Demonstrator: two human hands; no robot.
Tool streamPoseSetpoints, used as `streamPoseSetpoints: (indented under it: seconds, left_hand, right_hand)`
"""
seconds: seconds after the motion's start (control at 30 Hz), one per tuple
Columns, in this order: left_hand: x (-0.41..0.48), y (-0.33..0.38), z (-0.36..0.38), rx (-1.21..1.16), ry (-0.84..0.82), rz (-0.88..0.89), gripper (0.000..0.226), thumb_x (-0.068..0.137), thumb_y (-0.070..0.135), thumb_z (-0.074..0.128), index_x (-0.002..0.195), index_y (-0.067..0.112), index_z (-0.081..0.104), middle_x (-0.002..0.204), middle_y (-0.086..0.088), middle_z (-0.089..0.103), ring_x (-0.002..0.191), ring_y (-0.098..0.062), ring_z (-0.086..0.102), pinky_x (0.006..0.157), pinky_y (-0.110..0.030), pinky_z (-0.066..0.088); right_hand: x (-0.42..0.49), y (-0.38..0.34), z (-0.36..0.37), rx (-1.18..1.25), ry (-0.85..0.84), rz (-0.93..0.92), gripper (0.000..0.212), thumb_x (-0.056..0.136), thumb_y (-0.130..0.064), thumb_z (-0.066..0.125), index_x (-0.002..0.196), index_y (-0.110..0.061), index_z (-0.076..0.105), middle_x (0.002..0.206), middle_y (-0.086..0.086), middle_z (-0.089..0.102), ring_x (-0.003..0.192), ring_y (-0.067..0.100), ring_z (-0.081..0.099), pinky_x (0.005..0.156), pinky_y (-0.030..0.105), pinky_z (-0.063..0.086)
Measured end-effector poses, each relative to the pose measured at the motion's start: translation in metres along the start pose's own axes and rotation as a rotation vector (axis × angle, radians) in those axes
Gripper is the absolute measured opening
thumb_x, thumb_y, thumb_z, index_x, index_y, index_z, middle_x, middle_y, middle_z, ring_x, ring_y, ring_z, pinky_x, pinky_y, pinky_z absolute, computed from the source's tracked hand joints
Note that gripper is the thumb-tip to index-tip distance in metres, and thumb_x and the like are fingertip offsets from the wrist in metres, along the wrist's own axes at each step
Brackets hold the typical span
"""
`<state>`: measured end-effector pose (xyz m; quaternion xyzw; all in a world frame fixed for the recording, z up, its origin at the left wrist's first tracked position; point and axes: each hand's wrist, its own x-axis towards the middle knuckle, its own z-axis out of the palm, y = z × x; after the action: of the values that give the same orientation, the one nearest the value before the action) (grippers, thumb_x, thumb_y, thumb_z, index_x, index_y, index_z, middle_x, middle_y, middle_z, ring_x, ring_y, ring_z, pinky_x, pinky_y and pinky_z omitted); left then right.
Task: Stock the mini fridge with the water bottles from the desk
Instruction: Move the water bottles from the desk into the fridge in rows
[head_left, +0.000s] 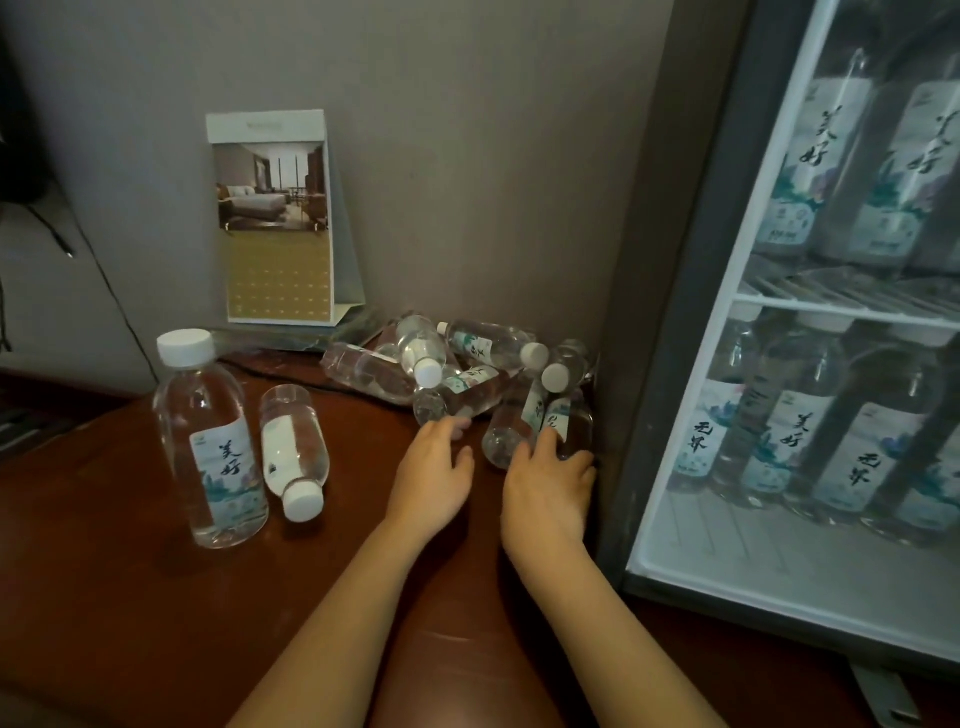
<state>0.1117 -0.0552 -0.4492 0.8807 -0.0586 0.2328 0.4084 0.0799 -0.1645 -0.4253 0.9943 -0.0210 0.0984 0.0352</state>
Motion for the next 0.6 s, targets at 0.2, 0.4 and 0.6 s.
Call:
streamPoseSetpoints:
  seconds: [0.2,0.4,0.6]
  left_hand:
    - [0.0,-0.002,0.0,-0.024,-0.031,-0.092,0.029,0.092,0.014,0.051,0.121,0.015,0.056,0.115,0.0,0.059,0.105,-0.014,0.054,0.083,-0.019,0.037]
    - [-0.003,-0.004,-0.003,-0.061,-0.036,-0.138,0.024,0.092,0.01,0.051,0.113,0.012,0.062,0.111,-0.002,0.064,0.105,-0.016,0.058,0.084,-0.019,0.04]
    - [-0.007,-0.005,-0.007,-0.096,-0.018,-0.193,0.019,0.091,0.012,0.053,0.105,0.014,0.065,0.101,-0.003,0.068,0.097,-0.017,0.062,0.086,-0.029,0.047]
  right_hand:
    - [0.007,0.002,0.001,-0.106,0.057,-0.027,0.048,0.09,-0.009,0.049,0.132,-0.009,0.026,0.134,0.024,0.026,0.115,0.045,0.038,0.099,0.047,0.034]
    - [0.008,-0.003,0.003,-0.243,0.061,0.01,0.038,0.096,-0.008,0.036,0.13,0.001,0.024,0.132,0.041,0.032,0.123,0.047,0.037,0.1,0.047,0.035]
    - [-0.026,-0.007,-0.004,-0.165,0.152,0.002,0.039,0.091,-0.002,0.03,0.127,0.012,0.034,0.112,0.041,0.052,0.102,0.044,0.056,0.084,0.044,0.047]
